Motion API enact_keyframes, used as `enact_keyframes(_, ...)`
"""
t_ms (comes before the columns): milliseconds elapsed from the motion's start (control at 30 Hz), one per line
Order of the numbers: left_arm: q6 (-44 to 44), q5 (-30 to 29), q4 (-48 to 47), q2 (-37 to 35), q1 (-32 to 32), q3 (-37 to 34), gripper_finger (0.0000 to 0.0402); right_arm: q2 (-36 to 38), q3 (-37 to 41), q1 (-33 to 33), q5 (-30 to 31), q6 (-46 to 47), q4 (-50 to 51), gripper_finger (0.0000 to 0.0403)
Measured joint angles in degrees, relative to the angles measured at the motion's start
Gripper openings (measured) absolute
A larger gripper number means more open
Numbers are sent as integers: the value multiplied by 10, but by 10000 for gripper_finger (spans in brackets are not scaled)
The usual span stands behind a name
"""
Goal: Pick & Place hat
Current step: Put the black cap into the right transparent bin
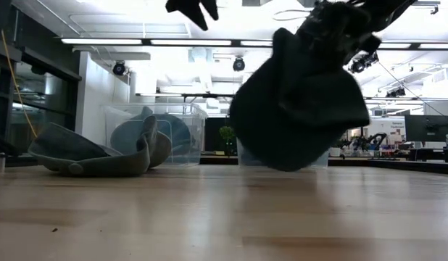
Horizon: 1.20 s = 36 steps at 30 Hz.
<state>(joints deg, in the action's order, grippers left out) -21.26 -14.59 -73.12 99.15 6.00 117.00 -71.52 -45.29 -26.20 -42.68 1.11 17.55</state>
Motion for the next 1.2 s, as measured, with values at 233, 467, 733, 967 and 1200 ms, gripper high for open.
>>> enact_keyframes(233, 0, 23, 32, 4, 0, -26, 204, 44, -98, 0, 103, -77, 270, 0)
enact_keyframes(467, 0, 25, 64, 4, 0, -49, 204, 44, -250, 0, 193, -121, 463, 0)
enact_keyframes(733, 0, 25, 73, 4, 0, -50, 204, 44, -354, 0, 268, -132, 554, 0)
enact_keyframes(967, 0, 17, 78, 4, 0, -50, 204, 40, -397, -2, 298, -144, 572, 0)
enact_keyframes(1200, 0, 21, 84, 4, 0, -50, 204, -15, -465, -29, 301, -173, 602, 0)
